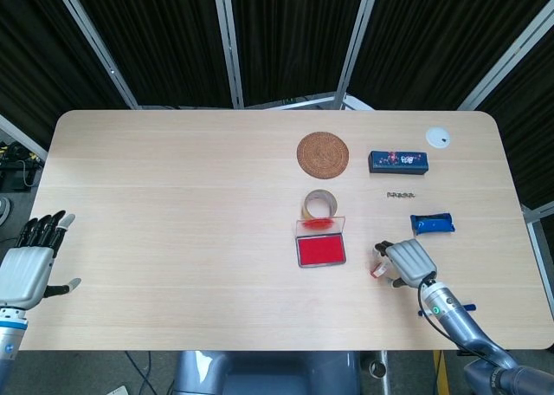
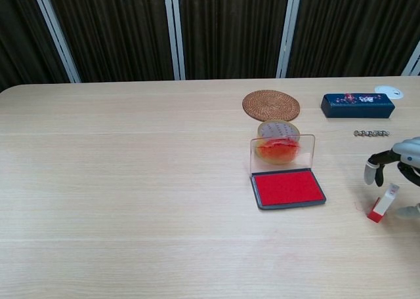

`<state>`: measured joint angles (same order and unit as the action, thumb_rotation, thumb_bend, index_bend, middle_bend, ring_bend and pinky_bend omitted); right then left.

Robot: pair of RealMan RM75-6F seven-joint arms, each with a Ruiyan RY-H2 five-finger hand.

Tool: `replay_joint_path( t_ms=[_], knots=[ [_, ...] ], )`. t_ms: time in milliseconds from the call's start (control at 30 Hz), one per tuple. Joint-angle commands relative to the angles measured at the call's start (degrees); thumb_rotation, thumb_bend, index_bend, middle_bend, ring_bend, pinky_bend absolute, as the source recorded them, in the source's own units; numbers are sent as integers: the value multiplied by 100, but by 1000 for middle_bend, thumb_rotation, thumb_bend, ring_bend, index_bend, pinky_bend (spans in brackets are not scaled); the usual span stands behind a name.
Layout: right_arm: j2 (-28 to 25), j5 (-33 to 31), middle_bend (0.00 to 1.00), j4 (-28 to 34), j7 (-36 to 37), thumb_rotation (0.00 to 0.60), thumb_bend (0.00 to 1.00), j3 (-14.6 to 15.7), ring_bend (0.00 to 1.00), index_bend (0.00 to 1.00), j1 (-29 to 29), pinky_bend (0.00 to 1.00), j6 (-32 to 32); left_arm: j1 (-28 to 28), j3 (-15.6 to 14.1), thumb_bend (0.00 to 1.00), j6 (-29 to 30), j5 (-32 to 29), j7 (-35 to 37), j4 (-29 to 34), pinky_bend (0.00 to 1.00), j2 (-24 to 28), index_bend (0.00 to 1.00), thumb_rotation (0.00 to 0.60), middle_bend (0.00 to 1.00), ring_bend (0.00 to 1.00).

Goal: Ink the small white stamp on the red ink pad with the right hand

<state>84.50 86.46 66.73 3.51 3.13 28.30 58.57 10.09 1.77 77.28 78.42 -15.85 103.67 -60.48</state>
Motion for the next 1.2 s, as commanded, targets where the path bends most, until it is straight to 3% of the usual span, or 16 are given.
replay_joint_path(
  t_ms=[33,400,567,667,733,767,800,833,900,1000,1200],
  knots=[
    [-1,6,395,1,-4,600,100,-8,739,352,-12,773,17,-5,-3,0,9,6,1,0,0,1,0,600,0,0],
    [-255,96,390,272,43,600,98,-56,739,332,-102,773,274,-10,-6,0,15,7,21,10,0,16,0,600,0,0],
    [-865,352,386,869,156,600,97,21,739,325,-319,759,837,-36,-14,0,42,34,121,45,0,85,0,600,0,0],
    [-1239,539,377,1208,277,600,95,46,721,318,-517,681,1347,-57,-23,0,77,81,184,71,0,129,0,600,0,0],
    [-1480,671,350,1398,389,600,84,47,660,295,-708,527,1808,-74,-35,0,112,137,220,89,0,156,0,600,0,0],
    [-1547,694,312,1450,434,600,68,30,588,264,-791,404,1995,-81,-39,0,127,157,232,93,0,162,0,600,0,0],
    [-1639,733,255,1528,506,600,42,20,482,216,-912,280,2250,-92,-43,0,154,190,250,94,0,168,0,600,0,0],
    [-1714,761,211,1593,565,600,25,25,396,179,-1005,208,2415,-99,-45,0,179,221,266,89,0,168,0,600,0,0],
    [-1841,750,79,1723,618,600,0,5,132,70,-1210,52,2751,-115,-33,0,264,311,308,52,0,149,0,600,0,0],
    [-1927,708,1,1915,632,600,0,-30,0,2,-1457,0,3085,-146,-19,0,418,496,448,-54,0,95,0,600,0,0],
    [-1894,613,0,1923,131,600,0,-131,0,0,-1764,0,3423,-197,-56,0,579,771,715,-205,0,80,0,600,0,0]
  ],
)
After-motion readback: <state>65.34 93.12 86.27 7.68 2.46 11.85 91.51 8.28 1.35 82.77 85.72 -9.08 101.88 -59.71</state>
